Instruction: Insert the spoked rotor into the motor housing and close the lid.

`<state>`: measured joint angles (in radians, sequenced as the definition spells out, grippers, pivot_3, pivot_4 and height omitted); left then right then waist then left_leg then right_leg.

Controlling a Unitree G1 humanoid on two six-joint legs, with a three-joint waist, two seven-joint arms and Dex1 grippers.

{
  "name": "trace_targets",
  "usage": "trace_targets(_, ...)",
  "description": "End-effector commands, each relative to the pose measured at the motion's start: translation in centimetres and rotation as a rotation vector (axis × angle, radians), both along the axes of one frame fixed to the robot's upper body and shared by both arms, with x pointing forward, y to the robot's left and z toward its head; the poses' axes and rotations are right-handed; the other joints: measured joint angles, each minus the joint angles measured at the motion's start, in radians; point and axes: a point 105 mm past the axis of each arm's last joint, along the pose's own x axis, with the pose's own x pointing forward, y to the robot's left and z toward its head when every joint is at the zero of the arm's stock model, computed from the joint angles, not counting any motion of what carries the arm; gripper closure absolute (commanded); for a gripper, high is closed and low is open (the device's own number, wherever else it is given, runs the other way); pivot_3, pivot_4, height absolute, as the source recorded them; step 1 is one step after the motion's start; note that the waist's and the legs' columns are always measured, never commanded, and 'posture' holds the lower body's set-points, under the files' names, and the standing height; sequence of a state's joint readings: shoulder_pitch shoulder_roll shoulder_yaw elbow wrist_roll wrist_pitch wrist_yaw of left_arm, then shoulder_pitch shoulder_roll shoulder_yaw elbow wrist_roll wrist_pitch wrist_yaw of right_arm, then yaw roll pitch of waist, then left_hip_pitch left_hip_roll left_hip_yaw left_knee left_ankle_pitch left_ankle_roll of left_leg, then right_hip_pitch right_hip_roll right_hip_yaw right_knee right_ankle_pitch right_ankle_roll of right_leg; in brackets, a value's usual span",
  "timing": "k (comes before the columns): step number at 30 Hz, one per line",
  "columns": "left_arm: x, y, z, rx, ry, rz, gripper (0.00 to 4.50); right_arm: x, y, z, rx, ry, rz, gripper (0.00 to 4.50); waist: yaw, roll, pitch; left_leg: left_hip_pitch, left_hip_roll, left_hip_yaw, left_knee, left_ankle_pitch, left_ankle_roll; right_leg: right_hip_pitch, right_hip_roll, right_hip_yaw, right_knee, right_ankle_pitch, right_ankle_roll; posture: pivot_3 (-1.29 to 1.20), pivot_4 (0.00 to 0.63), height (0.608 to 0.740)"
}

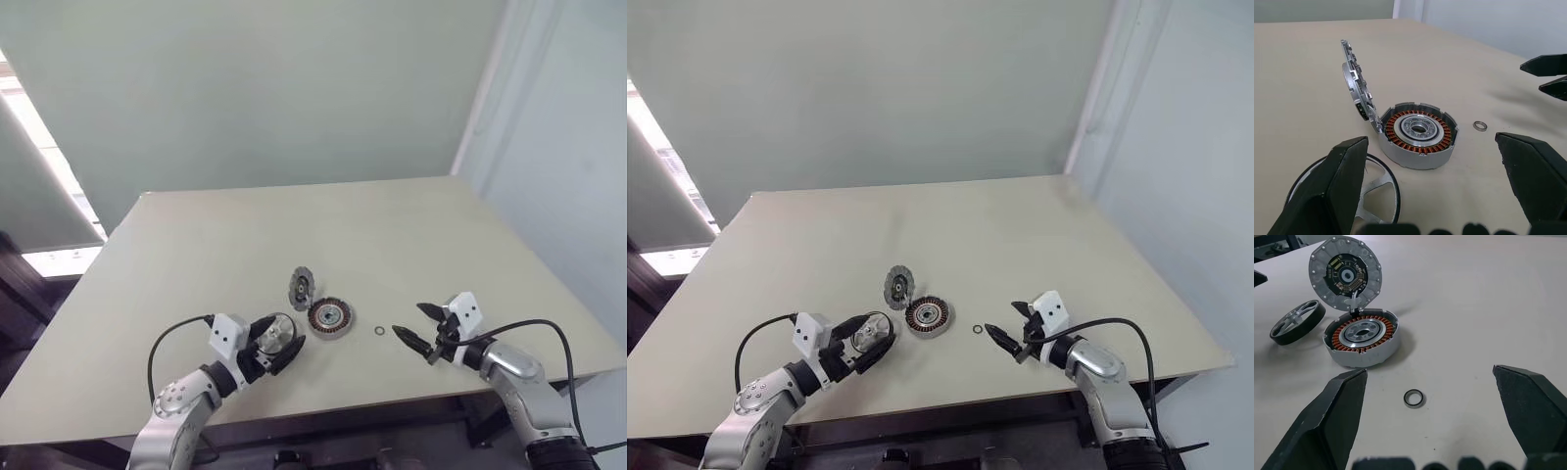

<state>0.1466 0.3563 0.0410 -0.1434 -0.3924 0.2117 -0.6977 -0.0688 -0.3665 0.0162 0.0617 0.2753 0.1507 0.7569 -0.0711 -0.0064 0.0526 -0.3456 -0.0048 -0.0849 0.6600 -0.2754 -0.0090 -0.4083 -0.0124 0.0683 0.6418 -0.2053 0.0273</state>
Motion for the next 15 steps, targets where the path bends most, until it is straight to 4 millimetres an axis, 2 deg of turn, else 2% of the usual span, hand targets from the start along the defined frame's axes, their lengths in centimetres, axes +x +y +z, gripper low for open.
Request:
trace_targets(1, 0.38, -0.55, 1.62, -0.002, -0.069, -0.015, 0.05, 0.66, 0.36, 1.78, 0.016, -0.071, 0.012, 0.00, 0.000, 0.000, 0.000, 0.000, 0.000, 0.000, 0.000, 0.000, 0.000, 0.000, 0.000, 0.000, 0.000, 0.000, 0.000, 0.00, 0.000, 0.740)
trace_targets(10, 0.14, -0.13, 1.77, 0.005, -0.073, -0.008, 0.05, 0.91, 0.90, 1.72, 0.026, -0.067, 0.022, 0.00, 0.000, 0.000, 0.000, 0.000, 0.000, 0.000, 0.000, 0.000, 0.000, 0.000, 0.000, 0.000, 0.000, 0.000, 0.000, 0.00, 0.000, 0.740)
trace_targets(15, 0.07, -0.57, 1.76, 0.001, -0.073, -0.015, 0.05, 1.28, 0.80, 1.74, 0.033, -0.058, 0.002, 0.00, 0.000, 0.000, 0.000, 0.000, 0.000, 0.000, 0.000, 0.000, 0.000, 0.000, 0.000, 0.000, 0.000, 0.000, 0.000, 0.00, 0.000, 0.740)
